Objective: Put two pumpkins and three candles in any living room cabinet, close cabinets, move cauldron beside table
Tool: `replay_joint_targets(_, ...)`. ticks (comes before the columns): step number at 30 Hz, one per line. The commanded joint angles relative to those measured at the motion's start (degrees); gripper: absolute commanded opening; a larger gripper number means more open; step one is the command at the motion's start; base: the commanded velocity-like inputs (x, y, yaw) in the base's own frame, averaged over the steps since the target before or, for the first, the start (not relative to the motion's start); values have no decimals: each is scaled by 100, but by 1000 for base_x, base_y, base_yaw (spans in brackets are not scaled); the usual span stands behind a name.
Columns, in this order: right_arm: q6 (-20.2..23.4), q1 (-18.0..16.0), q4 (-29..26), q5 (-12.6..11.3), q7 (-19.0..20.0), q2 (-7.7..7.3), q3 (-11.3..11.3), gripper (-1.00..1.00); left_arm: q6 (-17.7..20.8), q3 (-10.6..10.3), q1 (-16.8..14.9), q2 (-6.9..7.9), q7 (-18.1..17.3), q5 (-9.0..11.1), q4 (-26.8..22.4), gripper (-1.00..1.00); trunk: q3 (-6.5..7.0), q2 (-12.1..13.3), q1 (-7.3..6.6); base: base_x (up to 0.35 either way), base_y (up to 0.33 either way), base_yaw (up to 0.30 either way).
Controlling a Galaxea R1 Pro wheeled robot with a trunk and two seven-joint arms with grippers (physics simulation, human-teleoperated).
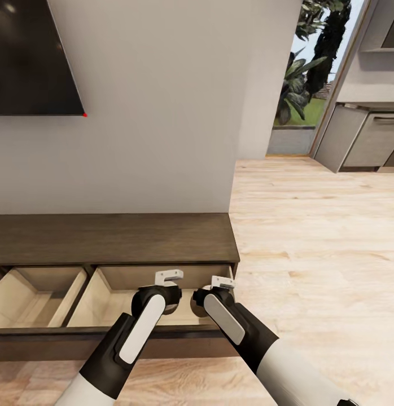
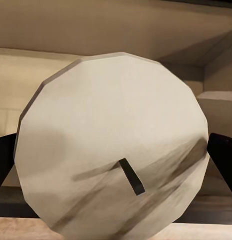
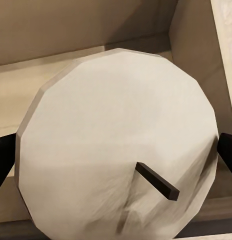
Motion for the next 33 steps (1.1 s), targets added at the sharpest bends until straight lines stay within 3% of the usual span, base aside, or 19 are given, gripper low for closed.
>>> replay_joint_targets(1, 17, -6, -6, -31, -38, -2, 11, -100, 9, -6, -5, 1, 58, 54, -5, -100, -5, -2, -1, 0, 0, 0)
replay_joint_targets(16, 8, -6, -6, -31, -31, -2, 11, -100, 6, -11, -5, -9, 58, 53, -4, -100, -5, -2, -1, 141, 37, 0)
replay_joint_targets(33, -37, -6, 12, -31, 31, -4, 11, -100, 5, -11, -5, -6, 58, 51, -11, -100, -5, -2, -1, 11, 0, 0)
